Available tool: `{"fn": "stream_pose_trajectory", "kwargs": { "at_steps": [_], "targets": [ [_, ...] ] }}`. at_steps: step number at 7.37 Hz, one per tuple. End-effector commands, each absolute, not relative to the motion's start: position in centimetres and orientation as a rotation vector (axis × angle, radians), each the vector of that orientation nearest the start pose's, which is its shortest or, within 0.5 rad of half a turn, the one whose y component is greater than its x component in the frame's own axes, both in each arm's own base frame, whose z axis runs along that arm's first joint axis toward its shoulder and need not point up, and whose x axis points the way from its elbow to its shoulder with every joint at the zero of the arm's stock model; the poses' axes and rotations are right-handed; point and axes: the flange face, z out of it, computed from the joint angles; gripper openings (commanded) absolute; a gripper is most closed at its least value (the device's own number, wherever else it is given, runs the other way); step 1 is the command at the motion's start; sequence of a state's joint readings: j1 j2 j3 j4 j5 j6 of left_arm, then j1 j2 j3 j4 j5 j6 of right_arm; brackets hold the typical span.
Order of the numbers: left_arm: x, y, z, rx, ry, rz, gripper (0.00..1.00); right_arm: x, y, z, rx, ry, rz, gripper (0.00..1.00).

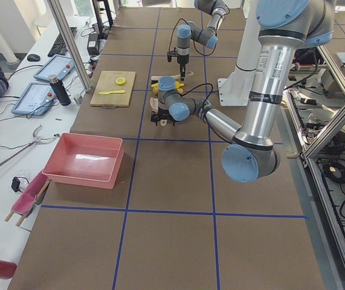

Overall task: Sweep and dump trash into bin
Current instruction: 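Sweep the corn, potato and ginger into the dustpan with the right gripper's brush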

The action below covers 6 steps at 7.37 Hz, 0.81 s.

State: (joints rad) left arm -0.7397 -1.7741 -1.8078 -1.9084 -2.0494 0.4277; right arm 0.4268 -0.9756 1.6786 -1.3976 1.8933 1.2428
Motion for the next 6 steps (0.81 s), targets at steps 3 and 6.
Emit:
{"fn": "stream_pose_trajectory", "kwargs": {
  "at_steps": [3, 6],
  "targets": [
    [35.4, -44.3, 42.0, 0.719, 0.695, 1.361, 0.98, -61.3, -35.5, 21.1, 0.015, -1.008, -0.032, 0.00],
    [35.2, -44.3, 41.7, 0.726, 0.693, 1.357, 0.98, -65.2, -33.9, 20.3, -0.010, -1.112, -0.016, 0.00]
  ]
}}
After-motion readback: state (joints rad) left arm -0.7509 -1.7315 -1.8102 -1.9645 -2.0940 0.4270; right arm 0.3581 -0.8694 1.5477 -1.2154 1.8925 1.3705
